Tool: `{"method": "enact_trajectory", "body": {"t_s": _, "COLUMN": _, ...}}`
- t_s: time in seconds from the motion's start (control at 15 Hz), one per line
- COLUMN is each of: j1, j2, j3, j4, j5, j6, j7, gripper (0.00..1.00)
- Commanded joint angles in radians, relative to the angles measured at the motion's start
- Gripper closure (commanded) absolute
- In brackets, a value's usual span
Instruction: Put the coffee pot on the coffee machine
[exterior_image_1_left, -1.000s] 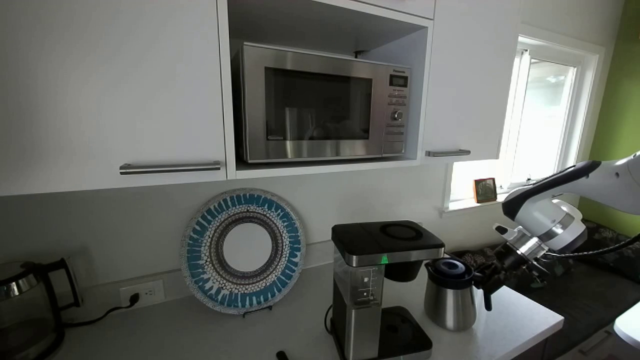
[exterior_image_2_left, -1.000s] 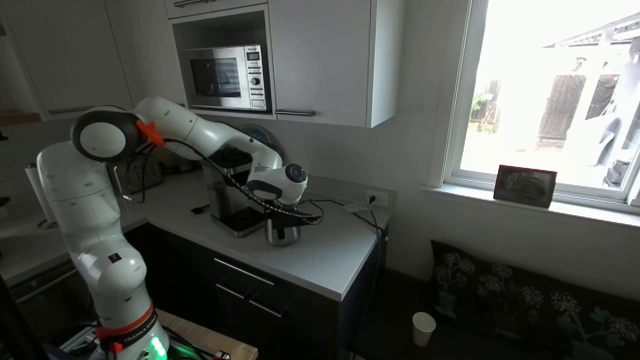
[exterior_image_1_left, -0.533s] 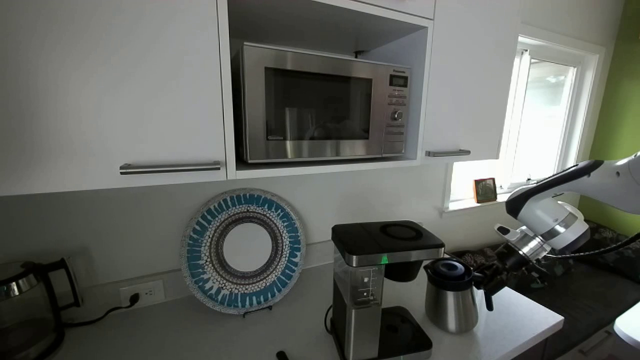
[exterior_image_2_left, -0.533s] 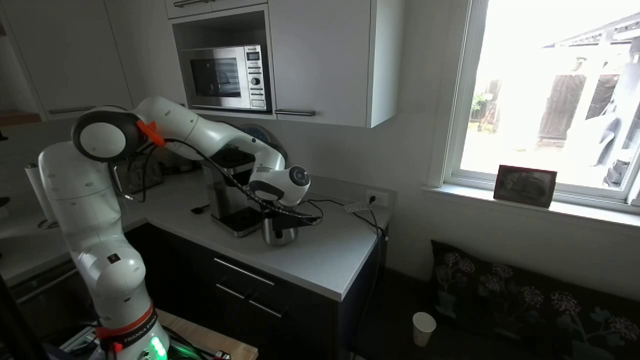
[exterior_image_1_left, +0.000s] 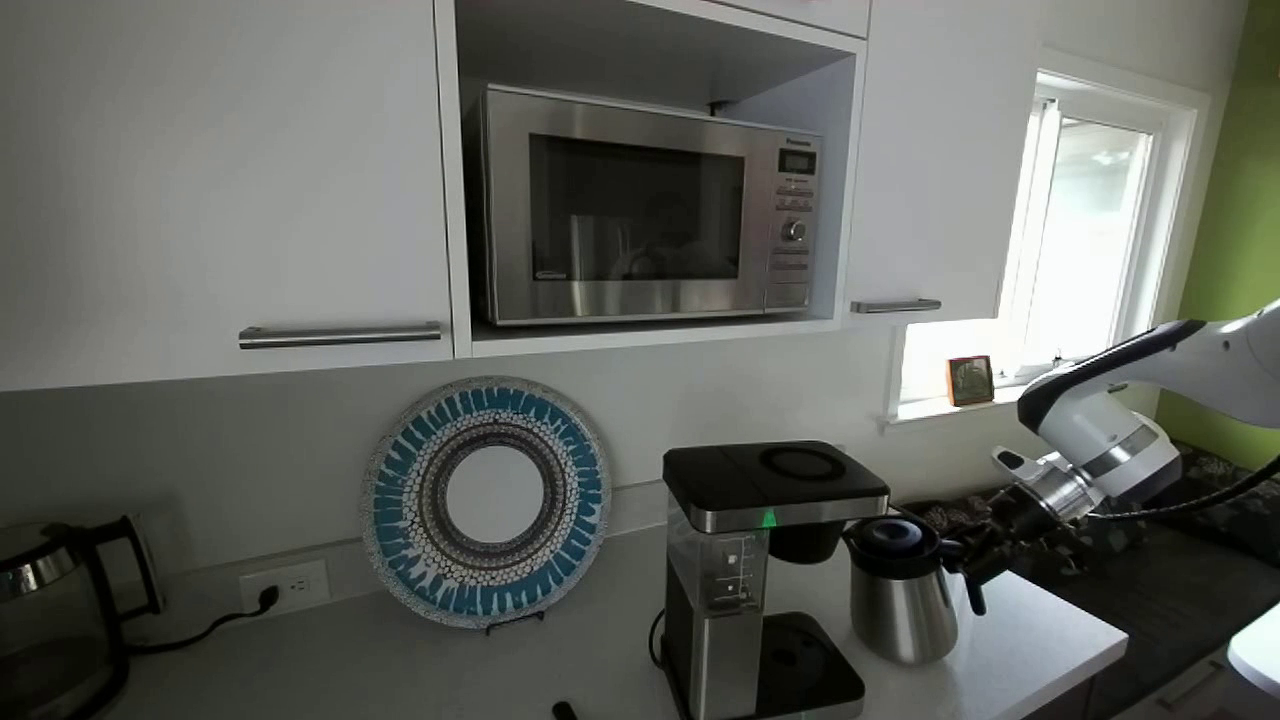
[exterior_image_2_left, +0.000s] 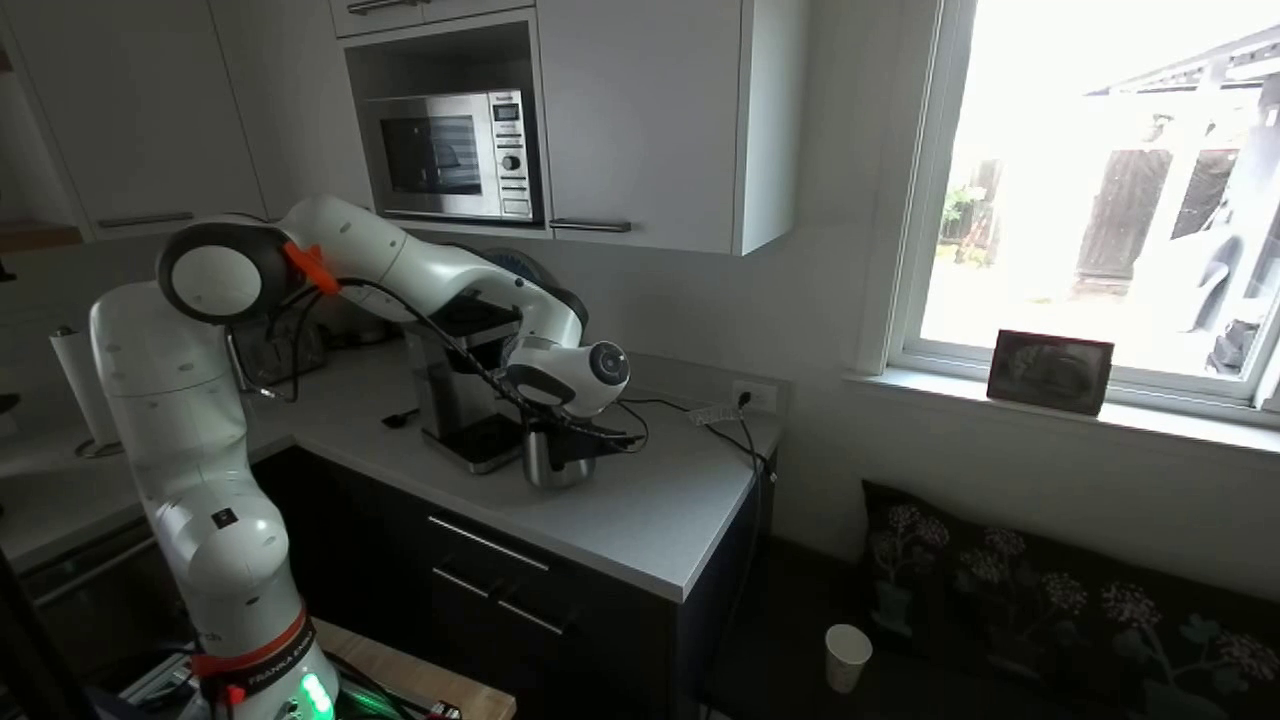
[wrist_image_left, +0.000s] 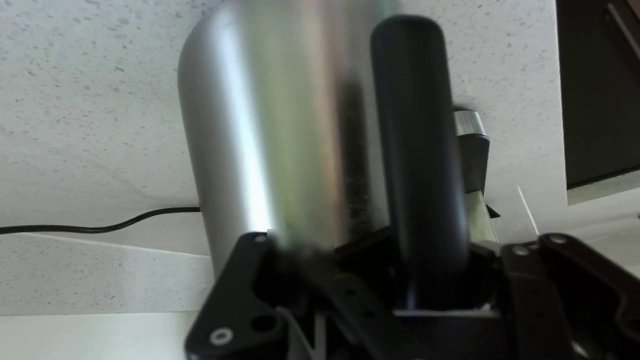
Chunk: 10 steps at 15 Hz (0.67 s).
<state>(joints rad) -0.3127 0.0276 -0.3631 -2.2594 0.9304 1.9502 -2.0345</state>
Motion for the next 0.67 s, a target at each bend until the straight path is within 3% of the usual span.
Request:
{"method": "enact_trajectory", "body": {"t_s": 0.0, "j1": -0.028, "j2": 0.021, "j3": 0.001, "j4": 0.031, "j5": 0.055, "j6": -0.075, "j7": -0.055, "gripper": 1.00}}
{"method": "enact_trajectory", "body": {"t_s": 0.33, "j1": -0.036, "j2": 0.030, "j3": 0.002, "j4": 0.041, "j5": 0.054, "j6": -0.108, "j7": -0.081, "gripper": 1.00}}
{"method": "enact_trajectory", "body": {"t_s": 0.6, "j1": -0.035, "j2": 0.031, "j3": 0.003, "j4": 0.045, "j5": 0.019, "j6": -0.038, "j7": -0.033, "gripper": 1.00}}
